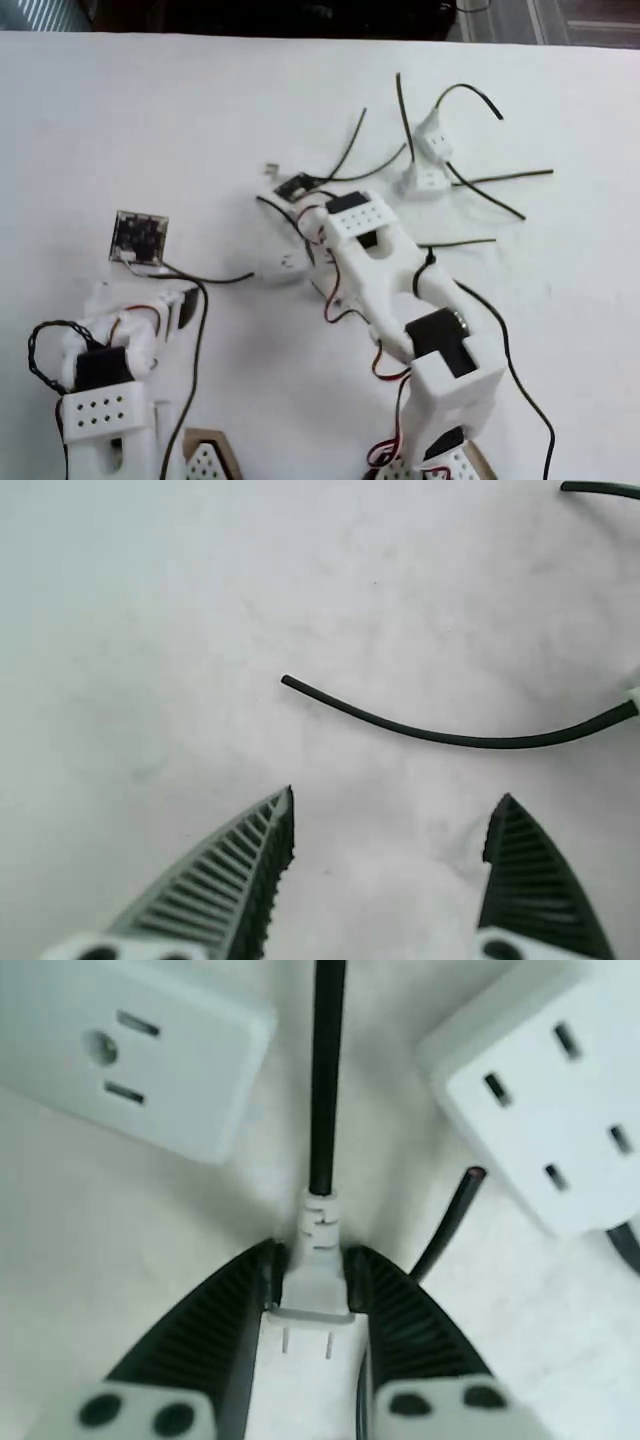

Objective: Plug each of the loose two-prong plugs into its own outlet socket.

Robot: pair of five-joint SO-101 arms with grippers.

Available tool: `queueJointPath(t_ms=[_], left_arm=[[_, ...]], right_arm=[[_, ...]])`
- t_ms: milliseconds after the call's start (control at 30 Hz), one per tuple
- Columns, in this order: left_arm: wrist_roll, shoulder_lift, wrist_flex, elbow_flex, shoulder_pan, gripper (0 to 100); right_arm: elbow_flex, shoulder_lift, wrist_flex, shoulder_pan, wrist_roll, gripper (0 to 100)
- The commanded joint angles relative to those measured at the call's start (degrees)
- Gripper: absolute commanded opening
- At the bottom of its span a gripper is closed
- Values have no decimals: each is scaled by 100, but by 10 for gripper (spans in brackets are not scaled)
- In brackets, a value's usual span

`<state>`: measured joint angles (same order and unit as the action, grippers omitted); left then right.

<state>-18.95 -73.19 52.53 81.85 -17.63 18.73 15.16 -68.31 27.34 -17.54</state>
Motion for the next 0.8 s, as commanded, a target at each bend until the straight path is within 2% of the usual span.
queueJointPath(t_ms=[0, 167, 333, 567, 767], left_arm=[[-44, -66, -62, -18, -13, 305], [-44, -66, -62, -18, -13, 305], [-44, -66, -62, -18, -13, 305], [-53, -66, -62, -9, -13, 305], [-53, -66, -62, -9, -13, 305]], right_arm=[[-229, -40, -338, 136, -18, 33], [-835, -40, -1446, 321, 387, 166], [-1266, -40, -1745, 338, 448, 123], [-1037, -31, -1851, 576, 457, 117], [-536, 22, -1305, 576, 466, 117]])
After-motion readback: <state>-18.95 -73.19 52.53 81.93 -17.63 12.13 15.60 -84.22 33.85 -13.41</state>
